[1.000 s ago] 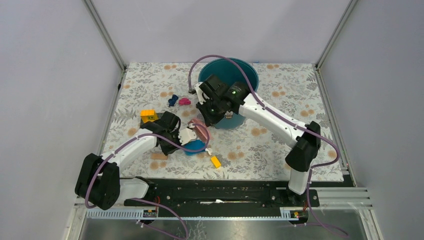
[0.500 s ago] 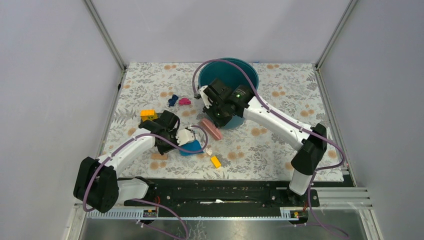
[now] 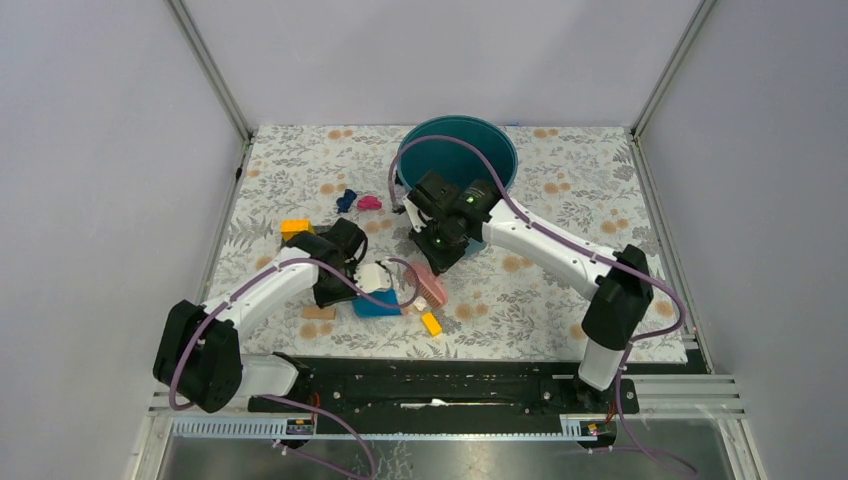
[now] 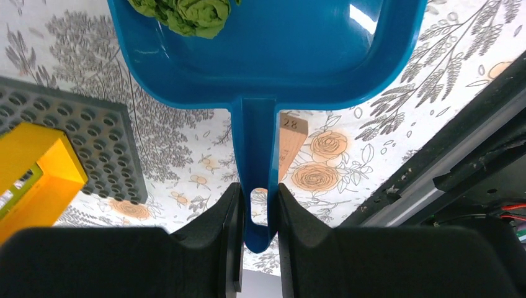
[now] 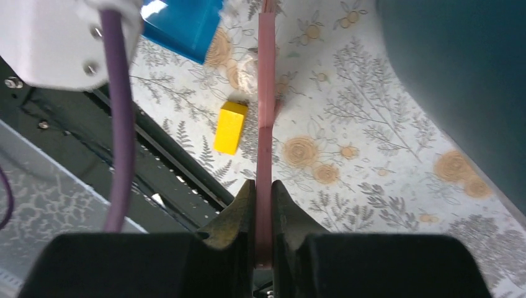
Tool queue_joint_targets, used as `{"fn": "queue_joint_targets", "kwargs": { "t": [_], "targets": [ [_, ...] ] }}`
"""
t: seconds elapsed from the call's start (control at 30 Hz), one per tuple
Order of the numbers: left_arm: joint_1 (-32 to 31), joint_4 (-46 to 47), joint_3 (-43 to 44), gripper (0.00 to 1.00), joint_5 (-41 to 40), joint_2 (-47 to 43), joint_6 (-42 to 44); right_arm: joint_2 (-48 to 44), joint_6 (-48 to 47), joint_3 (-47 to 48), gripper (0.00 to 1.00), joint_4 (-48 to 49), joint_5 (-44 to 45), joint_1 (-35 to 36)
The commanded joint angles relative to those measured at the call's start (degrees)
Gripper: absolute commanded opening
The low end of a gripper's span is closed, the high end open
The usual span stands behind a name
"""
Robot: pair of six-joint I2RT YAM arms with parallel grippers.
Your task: Sweep away the paper scraps from the table
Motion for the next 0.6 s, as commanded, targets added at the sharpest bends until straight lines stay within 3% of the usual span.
{"fn": "queue_joint_targets", "kwargs": {
  "t": [0.0, 0.2, 0.57],
  "targets": [
    [-3.93, 0.98, 0.78, 0.00, -0.23, 1.00, -1.41, 3.56, 4.10, 3.91, 0.00, 0.92, -4.86, -0.27],
    [-8.05, 4.79, 0.41, 0.00, -1.62, 3.64, -7.60, 7.24, 6.22, 9.45, 0.00, 0.94, -6.71, -1.39],
    [-7.32, 11.75, -2.16, 0.00, -3.25, 1.03, -19.22, 4.93, 2.88, 12.89, 0.00, -1.92, -6.76, -1.61]
  ]
}}
